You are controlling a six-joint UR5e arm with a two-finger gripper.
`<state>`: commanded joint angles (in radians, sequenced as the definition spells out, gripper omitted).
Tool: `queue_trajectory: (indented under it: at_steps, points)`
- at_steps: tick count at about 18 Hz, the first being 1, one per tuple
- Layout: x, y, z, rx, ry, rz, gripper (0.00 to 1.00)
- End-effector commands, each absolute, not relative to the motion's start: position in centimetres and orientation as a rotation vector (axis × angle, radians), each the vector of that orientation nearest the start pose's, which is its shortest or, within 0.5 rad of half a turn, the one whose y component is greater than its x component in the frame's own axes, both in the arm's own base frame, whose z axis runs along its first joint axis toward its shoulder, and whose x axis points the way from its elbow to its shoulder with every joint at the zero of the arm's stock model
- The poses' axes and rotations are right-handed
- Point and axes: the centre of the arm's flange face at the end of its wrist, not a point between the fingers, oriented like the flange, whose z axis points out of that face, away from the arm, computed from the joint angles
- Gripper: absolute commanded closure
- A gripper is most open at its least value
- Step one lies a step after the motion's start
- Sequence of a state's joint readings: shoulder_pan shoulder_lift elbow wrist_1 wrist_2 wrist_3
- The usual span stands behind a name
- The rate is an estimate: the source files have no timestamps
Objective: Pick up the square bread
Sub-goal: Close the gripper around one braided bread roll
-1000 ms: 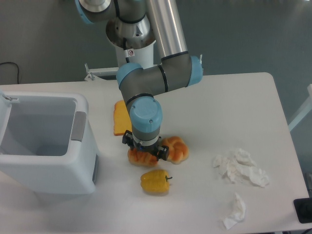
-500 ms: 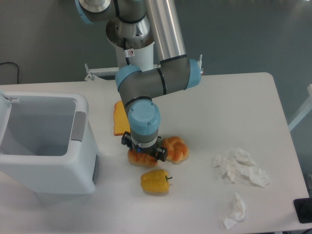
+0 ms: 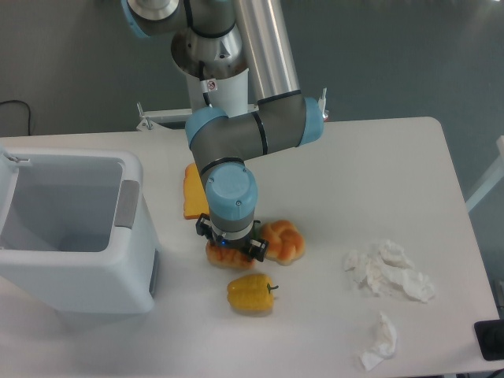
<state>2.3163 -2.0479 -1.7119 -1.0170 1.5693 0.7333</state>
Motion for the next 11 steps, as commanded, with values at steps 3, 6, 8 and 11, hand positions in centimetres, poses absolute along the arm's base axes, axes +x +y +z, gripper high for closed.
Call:
queue_trajectory:
  at_steps: [3, 6, 8, 11]
  points:
    - [-31.5, 53.8, 20.8, -3.186, -0.022, -0.069, 0.79]
    - [-31.6, 53.9, 21.2, -3.183, -0.029, -0.057, 0.81]
    - [-31.6, 53.9, 21.2, -3.183, -0.027, -0.057, 0.81]
    - [-32.0, 54.3, 21.8, -3.173, -0.029, -0.042, 0.81]
